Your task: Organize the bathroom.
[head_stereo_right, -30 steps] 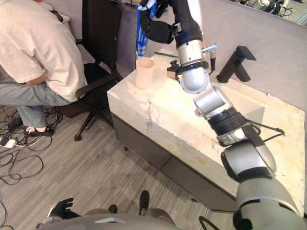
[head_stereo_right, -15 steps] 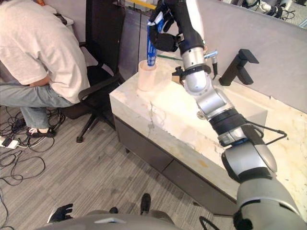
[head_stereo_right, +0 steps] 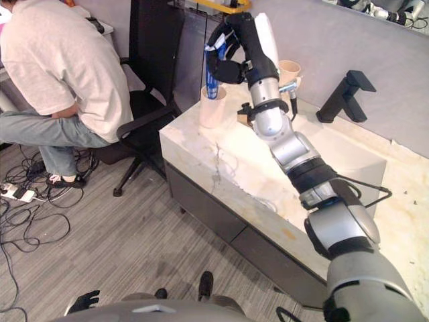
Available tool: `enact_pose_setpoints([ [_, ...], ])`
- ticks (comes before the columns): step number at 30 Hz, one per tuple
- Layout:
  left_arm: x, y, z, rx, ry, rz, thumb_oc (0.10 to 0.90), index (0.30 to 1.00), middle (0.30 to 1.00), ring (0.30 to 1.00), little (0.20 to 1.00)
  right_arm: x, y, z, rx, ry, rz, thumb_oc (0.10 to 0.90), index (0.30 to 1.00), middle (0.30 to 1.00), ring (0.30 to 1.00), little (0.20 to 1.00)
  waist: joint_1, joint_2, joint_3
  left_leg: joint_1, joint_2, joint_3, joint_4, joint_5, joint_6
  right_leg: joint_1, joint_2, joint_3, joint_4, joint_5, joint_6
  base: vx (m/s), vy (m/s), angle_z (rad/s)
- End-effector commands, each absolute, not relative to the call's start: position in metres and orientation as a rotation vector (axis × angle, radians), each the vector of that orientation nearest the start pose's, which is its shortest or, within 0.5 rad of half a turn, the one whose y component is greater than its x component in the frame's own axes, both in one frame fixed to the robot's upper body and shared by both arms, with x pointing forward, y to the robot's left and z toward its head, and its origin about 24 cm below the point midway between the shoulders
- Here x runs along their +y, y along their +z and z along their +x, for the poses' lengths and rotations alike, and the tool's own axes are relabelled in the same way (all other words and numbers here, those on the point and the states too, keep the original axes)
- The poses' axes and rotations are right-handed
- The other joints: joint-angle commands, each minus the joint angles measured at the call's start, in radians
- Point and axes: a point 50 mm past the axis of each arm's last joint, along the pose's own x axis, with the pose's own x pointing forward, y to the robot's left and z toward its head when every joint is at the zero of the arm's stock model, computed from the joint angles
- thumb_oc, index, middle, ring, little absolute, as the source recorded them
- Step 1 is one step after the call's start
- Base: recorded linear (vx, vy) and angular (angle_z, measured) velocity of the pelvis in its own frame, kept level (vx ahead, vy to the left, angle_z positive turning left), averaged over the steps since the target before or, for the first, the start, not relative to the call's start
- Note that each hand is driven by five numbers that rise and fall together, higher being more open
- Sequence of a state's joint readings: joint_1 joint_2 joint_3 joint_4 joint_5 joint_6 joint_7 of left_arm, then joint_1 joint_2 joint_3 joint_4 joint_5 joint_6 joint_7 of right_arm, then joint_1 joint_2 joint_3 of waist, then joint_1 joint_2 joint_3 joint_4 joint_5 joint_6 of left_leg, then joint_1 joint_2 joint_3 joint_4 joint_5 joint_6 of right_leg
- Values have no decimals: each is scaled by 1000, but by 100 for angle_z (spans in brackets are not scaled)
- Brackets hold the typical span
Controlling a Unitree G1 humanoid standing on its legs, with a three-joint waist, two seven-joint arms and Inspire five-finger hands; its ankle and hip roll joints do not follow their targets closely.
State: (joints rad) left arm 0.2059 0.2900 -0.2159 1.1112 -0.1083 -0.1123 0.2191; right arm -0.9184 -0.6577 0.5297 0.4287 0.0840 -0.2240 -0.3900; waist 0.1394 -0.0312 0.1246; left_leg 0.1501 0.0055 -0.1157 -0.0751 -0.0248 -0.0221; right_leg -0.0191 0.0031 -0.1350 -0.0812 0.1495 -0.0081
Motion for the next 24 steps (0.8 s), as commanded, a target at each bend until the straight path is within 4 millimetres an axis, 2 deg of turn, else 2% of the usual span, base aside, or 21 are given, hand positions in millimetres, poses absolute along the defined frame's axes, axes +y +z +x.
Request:
enact_pose_setpoints([
  [1, 275, -151, 28, 1185, 269, 481, 800, 900, 900, 900, 900, -155, 290, 360, -896, -94, -579, 400, 300, 300, 300, 300, 32, -33, -46, -67, -19, 50, 1, 6, 11, 107, -46, 0, 21, -155, 76, 34, -17, 4],
  [5, 273, -151, 30, 1176, 262, 480, 800, 900, 900, 900, 900, -156, 285, 360, -875, -88, -579, 400, 300, 300, 300, 300, 33, -32, -36, -78, -15, 45, 13, 7, 9, 102, -45, -6, 36, -165, 69, 20, -18, 4],
  [6, 273, -151, 30, 1176, 262, 479, 800, 900, 900, 900, 900, -156, 283, 360, -868, -84, -578, 494, 441, 441, 441, 441, 32, -32, -34, -80, -14, 45, 15, 7, 8, 101, -45, -6, 38, -166, 68, 9, -20, 4],
  [7, 273, -151, 30, 1176, 261, 478, 800, 900, 900, 900, 900, -157, 281, 361, -858, -81, -581, 800, 900, 900, 900, 900, 31, -32, -32, -81, -13, 45, 17, 7, 8, 101, -45, -6, 40, -167, 67, 6, -14, 4],
  [12, 270, -152, 30, 1175, 259, 477, 800, 900, 900, 900, 900, -163, 272, 365, -776, -92, -612, 800, 900, 900, 900, 900, 21, -32, -32, -80, -10, 51, 18, 6, 5, 106, -43, -3, 34, -167, 64, 0, -9, 4],
  [24, 265, -153, 37, 1165, 262, 466, 800, 900, 900, 900, 900, -171, 264, 374, -661, -141, -629, 800, 900, 900, 900, 900, 9, -37, -45, -67, -16, 64, 19, -4, 10, 122, -43, 11, 22, -165, 65, -27, 30, -3],
])
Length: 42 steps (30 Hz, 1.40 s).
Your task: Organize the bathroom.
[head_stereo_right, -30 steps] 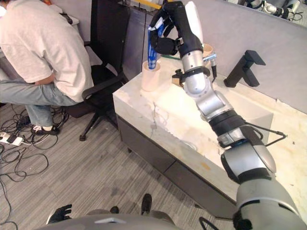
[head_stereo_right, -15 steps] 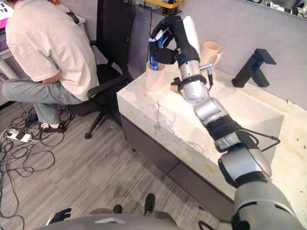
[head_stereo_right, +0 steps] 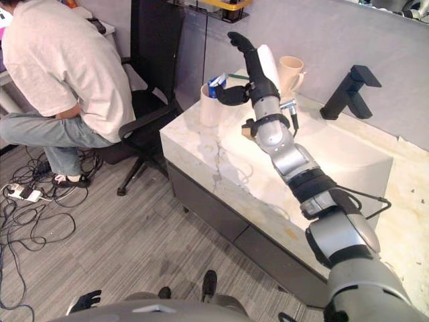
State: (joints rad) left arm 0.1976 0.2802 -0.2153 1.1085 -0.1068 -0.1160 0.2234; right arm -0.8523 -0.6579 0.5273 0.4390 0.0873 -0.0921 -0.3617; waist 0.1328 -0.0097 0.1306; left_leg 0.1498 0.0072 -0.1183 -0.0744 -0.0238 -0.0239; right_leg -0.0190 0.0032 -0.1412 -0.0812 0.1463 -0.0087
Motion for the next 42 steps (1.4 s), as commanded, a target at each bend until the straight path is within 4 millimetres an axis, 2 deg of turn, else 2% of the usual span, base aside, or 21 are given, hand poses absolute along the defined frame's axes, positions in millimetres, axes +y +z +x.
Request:
enact_pose_setpoints([
  [1, 265, -154, 37, 1164, 263, 466, 800, 900, 900, 900, 900, -171, 264, 375, -657, -143, -628, 800, 900, 900, 900, 900, 15, -59, -51, -66, -18, 67, 17, -5, 12, 122, -43, 18, 22, -162, 65, -70, 62, -6],
  [11, 261, -155, 44, 1159, 272, 471, 800, 900, 900, 900, 900, -173, 261, 377, -587, -162, -597, 800, 900, 900, 900, 900, -7, -67, -62, -54, -29, 86, -3, -8, 26, 118, -43, 47, 1, -139, 77, -87, 71, -10],
  [18, 263, -154, 51, 1142, 286, 468, 800, 900, 900, 900, 900, -182, 259, 370, -610, -194, -541, 800, 900, 900, 900, 900, -35, -69, -63, -51, -36, 112, -12, -16, 40, 104, -46, 72, -1, -125, 89, -96, 66, -13],
  [21, 264, -154, 53, 1148, 296, 466, 800, 900, 900, 900, 900, -191, 259, 361, -641, -225, -486, 800, 900, 900, 900, 900, -69, -66, -65, -51, -44, 140, -13, -26, 51, 84, -48, 96, -3, -108, 102, -155, 100, -12],
  [23, 264, -154, 53, 1149, 304, 461, 800, 900, 900, 900, 900, -194, 259, 358, -646, -235, -464, 800, 900, 900, 900, 900, -77, -66, -66, -50, -45, 147, -13, -29, 53, 81, -49, 101, -4, -104, 105, -102, 79, -30],
  [26, 266, -153, 56, 1139, 311, 453, 800, 900, 900, 900, 900, -212, 264, 340, -724, -316, -402, 800, 900, 900, 900, 900, -117, -63, -67, -48, -52, 175, -13, -40, 64, 58, -51, 129, -1, -87, 118, -129, 105, -33],
  [27, 266, -153, 56, 1139, 311, 454, 800, 900, 900, 900, 900, -213, 263, 340, -724, -317, -402, 800, 900, 900, 900, 900, -116, -64, -68, -48, -52, 175, -13, -40, 64, 58, -51, 130, -1, -87, 118, -139, 118, -18],
  [28, 267, -153, 58, 1135, 313, 454, 800, 900, 900, 900, 900, -230, 266, 326, -774, -384, -382, 800, 900, 900, 900, 900, -144, -62, -66, -47, -55, 188, -13, -47, 69, 41, -52, 143, 6, -78, 126, -106, 89, -30],
  [32, 271, -151, 61, 1128, 308, 471, 800, 900, 900, 900, 900, -267, 265, 296, -846, -542, -361, 800, 900, 900, 900, 900, -193, -62, -64, -50, -59, 214, -13, -55, 76, 1, -50, 170, 15, -55, 144, -106, 88, -22],
  [33, 273, -150, 61, 1124, 296, 485, 800, 900, 900, 900, 900, -284, 262, 284, -858, -618, -346, 800, 900, 900, 900, 900, -211, -62, -61, -50, -60, 225, -13, -59, 79, -15, -48, 178, 19, -45, 152, -74, 64, -18],
  [36, 276, -150, 61, 1123, 294, 489, 800, 900, 900, 900, 900, -307, 258, 270, -855, -705, -315, 800, 900, 900, 900, 900, -230, -63, -58, -49, -59, 239, -13, -62, 81, -34, -43, 192, 24, -34, 159, -53, 41, -19],
  [37, 279, -148, 65, 1117, 304, 481, 800, 900, 900, 900, 900, -333, 248, 253, -838, -802, -262, 800, 900, 900, 900, 900, -255, -62, -52, -49, -55, 257, -13, -65, 84, -55, -38, 202, 31, -25, 166, -60, 22, -33],
  [39, 280, -147, 66, 1114, 302, 487, 800, 900, 900, 900, 900, -343, 241, 246, -821, -850, -236, 800, 900, 900, 900, 900, -263, -63, -51, -49, -54, 264, -13, -67, 85, -64, -36, 204, 36, -21, 169, -45, 10, -36],
  [42, 283, -146, 67, 1109, 308, 498, 800, 900, 900, 900, 900, -380, 211, 211, -731, -999, -157, 800, 900, 900, 900, 900, -293, -62, -41, -53, -41, 299, -13, -65, 93, -94, -38, 199, 103, -18, 180, -42, -19, -32],
])
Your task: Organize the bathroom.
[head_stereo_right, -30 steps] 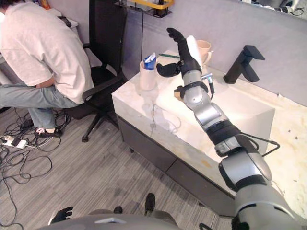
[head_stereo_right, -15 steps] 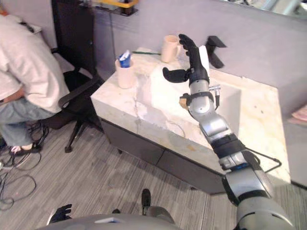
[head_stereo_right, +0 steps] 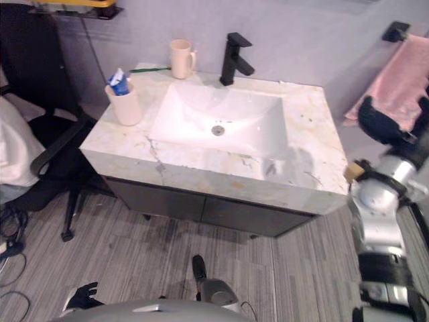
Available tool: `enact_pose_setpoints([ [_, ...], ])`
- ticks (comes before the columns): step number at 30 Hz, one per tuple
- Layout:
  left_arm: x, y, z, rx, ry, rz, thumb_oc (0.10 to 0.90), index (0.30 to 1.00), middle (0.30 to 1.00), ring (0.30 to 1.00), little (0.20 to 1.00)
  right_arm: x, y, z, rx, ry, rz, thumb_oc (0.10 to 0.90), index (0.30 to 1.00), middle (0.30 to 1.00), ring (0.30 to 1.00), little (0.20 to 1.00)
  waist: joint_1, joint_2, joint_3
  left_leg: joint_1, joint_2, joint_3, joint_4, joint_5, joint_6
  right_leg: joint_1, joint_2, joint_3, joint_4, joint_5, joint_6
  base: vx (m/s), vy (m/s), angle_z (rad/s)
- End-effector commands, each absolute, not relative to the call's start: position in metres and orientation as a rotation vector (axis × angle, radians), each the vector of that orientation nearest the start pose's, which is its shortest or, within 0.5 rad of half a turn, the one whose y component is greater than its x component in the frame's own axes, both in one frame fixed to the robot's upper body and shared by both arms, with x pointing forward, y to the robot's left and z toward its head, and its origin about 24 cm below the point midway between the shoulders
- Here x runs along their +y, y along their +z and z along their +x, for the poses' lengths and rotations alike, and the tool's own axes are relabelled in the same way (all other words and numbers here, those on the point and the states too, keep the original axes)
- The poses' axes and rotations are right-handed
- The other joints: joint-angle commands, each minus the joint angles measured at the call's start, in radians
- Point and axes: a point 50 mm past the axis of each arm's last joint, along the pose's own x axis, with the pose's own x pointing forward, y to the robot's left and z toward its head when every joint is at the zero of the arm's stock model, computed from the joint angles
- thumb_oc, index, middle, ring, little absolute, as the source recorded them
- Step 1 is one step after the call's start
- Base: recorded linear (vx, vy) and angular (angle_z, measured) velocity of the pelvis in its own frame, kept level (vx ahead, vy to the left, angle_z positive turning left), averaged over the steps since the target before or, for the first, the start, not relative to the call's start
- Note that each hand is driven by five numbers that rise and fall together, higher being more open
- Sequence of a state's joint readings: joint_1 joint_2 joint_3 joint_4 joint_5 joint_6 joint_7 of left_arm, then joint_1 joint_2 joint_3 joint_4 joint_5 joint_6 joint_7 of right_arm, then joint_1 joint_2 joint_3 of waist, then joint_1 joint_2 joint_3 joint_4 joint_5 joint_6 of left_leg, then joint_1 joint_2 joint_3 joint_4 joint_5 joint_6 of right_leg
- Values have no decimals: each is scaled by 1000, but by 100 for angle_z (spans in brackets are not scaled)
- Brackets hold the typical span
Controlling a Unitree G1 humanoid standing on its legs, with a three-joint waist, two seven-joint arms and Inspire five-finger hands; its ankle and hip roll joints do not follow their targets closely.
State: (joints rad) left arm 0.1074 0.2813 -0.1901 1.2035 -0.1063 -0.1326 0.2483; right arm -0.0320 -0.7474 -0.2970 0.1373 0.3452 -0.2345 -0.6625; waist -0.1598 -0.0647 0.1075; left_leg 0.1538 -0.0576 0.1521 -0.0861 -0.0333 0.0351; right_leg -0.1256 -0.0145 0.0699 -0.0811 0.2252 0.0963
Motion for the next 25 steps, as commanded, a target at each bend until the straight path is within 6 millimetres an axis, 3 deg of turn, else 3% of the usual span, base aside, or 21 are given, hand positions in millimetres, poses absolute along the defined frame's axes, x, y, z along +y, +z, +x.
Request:
enact_pose_setpoints([
  [1, 284, -145, 69, 1106, 308, 499, 800, 900, 900, 900, 900, -387, 203, 205, -694, -1028, -168, 800, 900, 900, 900, 900, -2, -6, -18, -60, 28, 37, -1, -53, 35, 10, -23, -17, 121, -103, 75, -36, -30, -36],
  [3, 285, -145, 71, 1101, 309, 503, 800, 900, 900, 900, 900, -393, 192, 201, -640, -1053, -169, 800, 900, 900, 900, 900, -4, -5, -19, -64, 33, 44, -1, -50, 37, 15, -26, -22, 130, -117, 72, -35, -50, -50],
  [6, 289, -143, 73, 1094, 317, 508, 800, 900, 900, 900, 900, -411, 144, 180, -496, -1198, -51, 800, 900, 900, 900, 900, 2, 1, -26, -90, 54, 70, -1, -37, 39, 50, -42, -63, 162, -175, 64, -72, -111, -49],
  [8, 290, -142, 73, 1094, 319, 506, 800, 900, 900, 900, 900, -413, 137, 177, -477, -1217, -47, 800, 900, 900, 900, 900, 3, 2, -25, -88, 55, 72, -1, -41, 40, 57, -46, -72, 166, -184, 65, -51, -91, -27],
  [9, 290, -142, 74, 1091, 323, 506, 800, 900, 900, 900, 900, -416, 102, 165, -372, -1290, 21, 800, 900, 900, 900, 900, 16, 3, -27, -97, 64, 87, -1, -34, 37, 81, -60, -117, 171, -205, 62, -66, -121, -27],
  [11, 290, -142, 74, 1092, 328, 508, 800, 900, 900, 900, 900, -415, 81, 160, -285, -1329, 33, 800, 900, 900, 900, 900, 28, 3, -28, -101, 68, 97, -1, -30, 34, 92, -69, -148, 179, -212, 61, -86, -167, -23],
  [12, 289, -143, 74, 1097, 337, 505, 800, 900, 900, 900, 900, -410, 45, 155, -125, -1342, 66, 800, 900, 900, 900, 900, 51, 2, -29, -106, 76, 112, -1, -19, 27, 127, -77, -197, 155, -240, 55, -86, -193, -21],
  [13, 288, -143, 74, 1100, 339, 503, 800, 900, 900, 900, 900, -406, 31, 154, -44, -1336, 79, 800, 900, 900, 900, 900, 58, 1, -28, -107, 78, 117, -1, -16, 23, 136, -77, -211, 143, -245, 53, -101, -285, -30],
  [14, 284, -145, 74, 1105, 344, 492, 800, 900, 900, 900, 900, -388, -25, 140, 245, -1304, 81, 800, 900, 900, 900, 900, 76, -4, -28, -110, 75, 115, -1, -10, 12, 153, -70, -225, 92, -235, 42, -62, -221, -47],
  [15, 282, -146, 75, 1110, 341, 488, 800, 900, 900, 900, 900, -382, -41, 134, 348, -1289, 102, 800, 900, 900, 900, 900, 78, -3, -29, -112, 74, 109, -1, -9, 10, 156, -64, -221, 80, -233, 38, -55, -254, -49],
  [16, 277, -148, 76, 1118, 322, 481, 800, 900, 900, 900, 900, -362, -80, 114, 553, -1228, 183, 800, 900, 900, 900, 900, 87, 0, -28, -113, 78, 93, -1, 1, 0, 158, -57, -222, 68, -229, 32, -18, -129, -60],
  [17, 277, -148, 76, 1119, 321, 480, 800, 900, 900, 900, 900, -360, -82, 113, 568, -1222, 182, 800, 900, 900, 900, 900, 87, 0, -28, -113, 79, 92, -1, 2, -1, 159, -57, -222, 67, -228, 31, -15, -136, -27],
  [19, 271, -150, 75, 1125, 302, 474, 800, 900, 900, 900, 900, -327, -118, 92, 823, -1073, 222, 800, 900, 900, 900, 900, 89, 4, -26, -108, 82, 83, -1, 8, -9, 163, -48, -218, 60, -227, 20, 0, -102, -10],
  [20, 268, -152, 75, 1133, 287, 468, 800, 900, 900, 900, 900, -308, -133, 83, 928, -959, 255, 800, 900, 900, 900, 900, 91, 6, -25, -106, 81, 77, -1, 11, -11, 168, -44, -220, 56, -226, 11, 8, -160, -4],
  [21, 264, -153, 74, 1137, 278, 457, 800, 900, 900, 900, 900, -277, -151, 70, 1094, -732, 166, 800, 900, 900, 900, 900, 93, 6, -28, -105, 80, 63, -1, 15, -15, 175, -35, -221, 49, -227, 1, 2, -146, 3],
  [25, 258, -156, 76, 1153, 233, 448, 800, 900, 900, 900, 900, -253, -163, 55, 1273, -496, 67, 800, 900, 900, 900, 900, 102, 11, -34, -116, 76, 40, -1, 19, -22, 176, -28, -233, 46, -235, -8, -16, -98, 10],
])
